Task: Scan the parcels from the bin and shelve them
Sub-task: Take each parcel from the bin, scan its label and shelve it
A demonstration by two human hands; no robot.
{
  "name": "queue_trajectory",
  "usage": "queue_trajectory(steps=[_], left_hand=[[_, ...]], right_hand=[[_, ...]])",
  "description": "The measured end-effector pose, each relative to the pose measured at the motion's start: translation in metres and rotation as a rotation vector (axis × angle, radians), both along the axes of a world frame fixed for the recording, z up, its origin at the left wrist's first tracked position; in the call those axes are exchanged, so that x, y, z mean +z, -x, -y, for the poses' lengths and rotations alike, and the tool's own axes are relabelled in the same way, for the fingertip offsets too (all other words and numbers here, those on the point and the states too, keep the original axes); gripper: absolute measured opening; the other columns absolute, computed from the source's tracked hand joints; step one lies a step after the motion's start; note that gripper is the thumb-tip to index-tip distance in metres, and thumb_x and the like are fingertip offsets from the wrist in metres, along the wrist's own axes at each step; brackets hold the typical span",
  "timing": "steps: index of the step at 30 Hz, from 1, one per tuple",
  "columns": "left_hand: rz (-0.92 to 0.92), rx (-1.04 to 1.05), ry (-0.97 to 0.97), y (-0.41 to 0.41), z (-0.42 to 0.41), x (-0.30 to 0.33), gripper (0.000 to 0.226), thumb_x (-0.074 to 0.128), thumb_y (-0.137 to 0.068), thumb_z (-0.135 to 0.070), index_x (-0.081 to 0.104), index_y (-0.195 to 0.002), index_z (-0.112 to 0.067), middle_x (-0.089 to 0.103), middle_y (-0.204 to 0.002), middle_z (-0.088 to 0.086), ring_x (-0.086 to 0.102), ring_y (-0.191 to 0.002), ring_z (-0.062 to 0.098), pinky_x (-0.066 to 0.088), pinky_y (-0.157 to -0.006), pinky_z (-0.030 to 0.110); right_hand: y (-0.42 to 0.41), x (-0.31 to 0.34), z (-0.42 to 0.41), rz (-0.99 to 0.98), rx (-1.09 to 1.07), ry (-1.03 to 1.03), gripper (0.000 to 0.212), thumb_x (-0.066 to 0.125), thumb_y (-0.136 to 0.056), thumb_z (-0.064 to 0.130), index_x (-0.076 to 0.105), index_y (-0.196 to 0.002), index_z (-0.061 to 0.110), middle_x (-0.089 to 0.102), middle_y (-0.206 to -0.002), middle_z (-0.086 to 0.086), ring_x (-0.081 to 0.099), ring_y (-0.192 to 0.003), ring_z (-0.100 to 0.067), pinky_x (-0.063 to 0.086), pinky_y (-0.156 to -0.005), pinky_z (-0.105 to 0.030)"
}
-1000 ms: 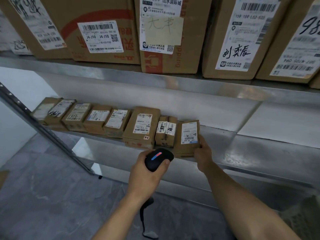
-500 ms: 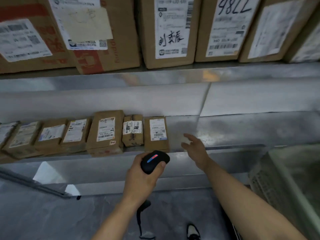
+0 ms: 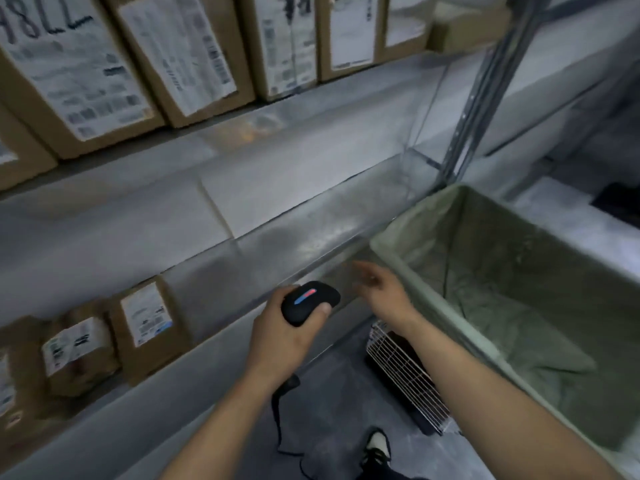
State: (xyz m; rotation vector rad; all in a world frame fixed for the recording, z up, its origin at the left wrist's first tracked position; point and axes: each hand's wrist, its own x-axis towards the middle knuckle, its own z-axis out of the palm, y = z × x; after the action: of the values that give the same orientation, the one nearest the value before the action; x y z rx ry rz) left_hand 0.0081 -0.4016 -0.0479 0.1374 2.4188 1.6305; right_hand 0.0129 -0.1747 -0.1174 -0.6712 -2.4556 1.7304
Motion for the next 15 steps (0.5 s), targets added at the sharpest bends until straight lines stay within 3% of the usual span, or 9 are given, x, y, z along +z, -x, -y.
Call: queue_trajectory(steps=[3,5,10,15], left_hand=[[0.011,-0.103,0.01,0.009,-0.053,0.002,0.048,0.078,-0.064,-0.069,0.059,-0.104,-0.051,0.073,-0.093,-0.013,0.072,-0.076,0.023,0.062,-0.073,0.056],[0.014,-0.168,0.011,0.012,-0.088,0.003,0.047,0.079,-0.064,-0.069,0.06,-0.104,-0.051,0.073,-0.094,-0.014,0.071,-0.076,0.02,0.062,-0.074,0.054],[0.021,-0.309,0.041,0.017,-0.163,0.001,0.054,0.078,-0.063,-0.067,0.063,-0.109,-0.043,0.074,-0.095,-0.012,0.071,-0.073,0.015,0.059,-0.068,0.039],[0.036,-0.391,0.072,0.025,-0.212,-0.008,0.056,0.078,-0.066,-0.063,0.065,-0.113,-0.037,0.073,-0.097,-0.012,0.073,-0.081,0.016,0.063,-0.077,0.052]], right_hand=[[-0.021,0.0,-0.049,-0.011,-0.154,0.016,0.04,0.073,-0.087,0.02,0.066,-0.122,0.039,0.063,-0.127,0.004,0.061,-0.118,-0.014,0.049,-0.104,-0.035],[-0.037,-0.001,-0.083,0.017,-0.239,0.008,0.042,0.072,-0.09,0.016,0.066,-0.128,0.032,0.06,-0.125,-0.001,0.058,-0.112,-0.014,0.047,-0.096,-0.027],[-0.077,-0.018,-0.161,0.047,-0.434,0.039,0.046,0.075,-0.086,0.011,0.065,-0.124,0.035,0.061,-0.121,-0.001,0.06,-0.104,-0.011,0.045,-0.088,-0.016],[-0.111,-0.037,-0.212,0.13,-0.572,0.077,0.049,0.073,-0.087,0.011,0.064,-0.129,0.034,0.061,-0.127,-0.002,0.059,-0.106,-0.014,0.042,-0.075,-0.009]])
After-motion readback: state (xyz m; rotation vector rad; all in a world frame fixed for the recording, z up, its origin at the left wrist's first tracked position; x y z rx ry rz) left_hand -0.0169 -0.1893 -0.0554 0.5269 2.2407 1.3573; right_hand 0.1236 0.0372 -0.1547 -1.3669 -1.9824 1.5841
